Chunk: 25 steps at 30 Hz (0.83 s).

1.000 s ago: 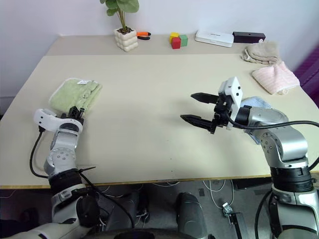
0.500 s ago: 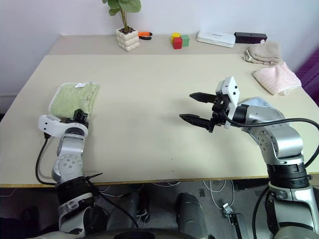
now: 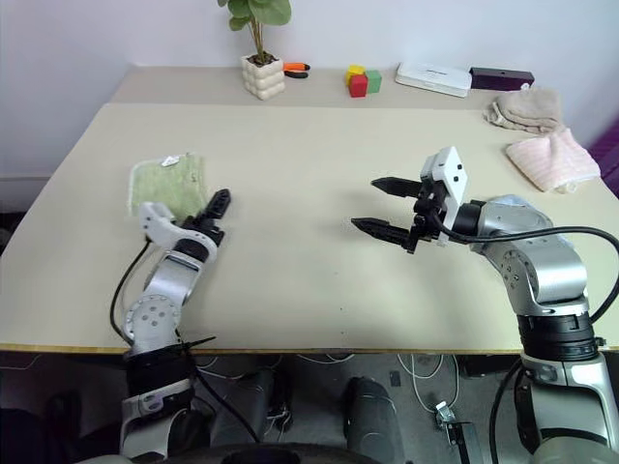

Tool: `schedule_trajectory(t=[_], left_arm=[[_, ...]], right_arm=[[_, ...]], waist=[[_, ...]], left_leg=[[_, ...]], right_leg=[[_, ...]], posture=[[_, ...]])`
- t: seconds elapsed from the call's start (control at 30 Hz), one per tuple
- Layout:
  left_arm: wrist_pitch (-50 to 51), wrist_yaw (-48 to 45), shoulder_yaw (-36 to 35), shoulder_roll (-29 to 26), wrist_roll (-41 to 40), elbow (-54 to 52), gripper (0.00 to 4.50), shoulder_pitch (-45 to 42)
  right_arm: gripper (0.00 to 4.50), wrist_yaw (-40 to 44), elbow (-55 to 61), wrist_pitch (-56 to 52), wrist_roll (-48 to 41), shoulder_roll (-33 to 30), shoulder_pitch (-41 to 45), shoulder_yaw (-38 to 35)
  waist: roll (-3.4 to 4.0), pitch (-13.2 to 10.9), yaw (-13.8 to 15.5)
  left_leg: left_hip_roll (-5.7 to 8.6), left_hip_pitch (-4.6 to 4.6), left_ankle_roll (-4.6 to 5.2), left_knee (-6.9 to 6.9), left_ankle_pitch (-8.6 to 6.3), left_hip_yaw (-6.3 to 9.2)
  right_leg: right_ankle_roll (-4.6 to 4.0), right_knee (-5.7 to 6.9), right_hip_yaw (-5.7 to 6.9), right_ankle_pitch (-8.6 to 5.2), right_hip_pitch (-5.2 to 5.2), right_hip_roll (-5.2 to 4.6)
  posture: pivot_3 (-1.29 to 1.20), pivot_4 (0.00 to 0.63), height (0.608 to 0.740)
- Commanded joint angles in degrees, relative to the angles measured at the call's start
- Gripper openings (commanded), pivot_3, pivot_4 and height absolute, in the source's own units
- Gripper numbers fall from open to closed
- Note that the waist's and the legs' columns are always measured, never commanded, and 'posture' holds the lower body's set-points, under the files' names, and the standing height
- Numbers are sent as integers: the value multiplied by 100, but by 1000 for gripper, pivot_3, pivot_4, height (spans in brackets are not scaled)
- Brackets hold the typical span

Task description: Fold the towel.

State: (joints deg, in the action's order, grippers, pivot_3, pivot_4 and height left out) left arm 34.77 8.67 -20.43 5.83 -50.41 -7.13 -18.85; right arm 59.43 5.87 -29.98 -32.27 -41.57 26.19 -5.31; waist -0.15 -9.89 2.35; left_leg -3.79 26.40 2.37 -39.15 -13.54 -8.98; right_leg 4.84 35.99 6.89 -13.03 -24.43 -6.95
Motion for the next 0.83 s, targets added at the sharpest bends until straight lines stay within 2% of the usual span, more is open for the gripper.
schedule_trajectory(t=[0.03,0.13,0.23,0.27,0.37,0.47,0.53,0.63,0.83], left_arm=[[169,-123,265,-3,-2,4,4465,5],[104,-522,528,-251,273,119,4465,-148],[-657,-2092,1686,-1574,1703,200,4465,-450],[-914,-2422,1947,-1853,2031,290,4465,-556],[-1448,-3088,2271,-2240,2481,707,4465,-980],[-2162,-4411,2194,-2898,2663,1402,4465,-1588],[-2425,-4999,2093,-3034,2588,1849,4465,-1868],[-2724,-5713,2010,-3191,2545,2289,4465,-2026],[-3047,-6438,1852,-3486,2625,2580,4465,-1982]], right_arm=[[4500,33,11,101,38,-98,120,-111],[4500,-15,-72,97,71,-179,78,-255],[4500,-146,-35,4,-83,-212,-62,-560],[4500,-140,-46,-11,-140,-235,-111,-664],[4500,58,-79,116,-241,-367,-317,-973],[4500,-140,594,-98,-584,-305,-644,-1285],[4500,-180,799,-127,-686,-313,-812,-1412],[4500,-248,989,-186,-788,-351,-1015,-1541],[4500,-239,875,-160,-680,-485,-918,-1419]], waist=[[0,0,-12],[0,0,-16],[-2,-4,-3],[-1,-3,-6],[1,-3,5],[2,-4,-24],[6,-6,-55],[8,-6,-74],[8,-9,-101]], left_leg=[[0,2,2,0,0,0],[1,3,9,1,5,-2],[2,7,2,2,5,-3],[3,15,-9,3,2,-4],[0,17,-10,6,-3,-13],[-3,20,-5,9,-6,-15],[-6,21,-8,18,-4,-19],[-7,20,-1,22,4,-18],[-6,21,3,18,6,-17]], right_leg=[[0,0,0,0,1,0],[0,3,1,0,-4,1],[-1,4,4,0,-10,5],[-2,5,6,1,-15,5],[-3,-3,2,2,-20,2],[-3,-13,2,3,-19,0],[-3,-10,1,3,-32,4],[-3,-1,2,3,-35,6],[-3,-2,0,2,-34,4]], posture=[[0,150,740],[0,150,740],[0,150,740],[0,150,740],[0,150,740],[0,150,740],[0,150,740],[0,150,740],[0,150,740]])
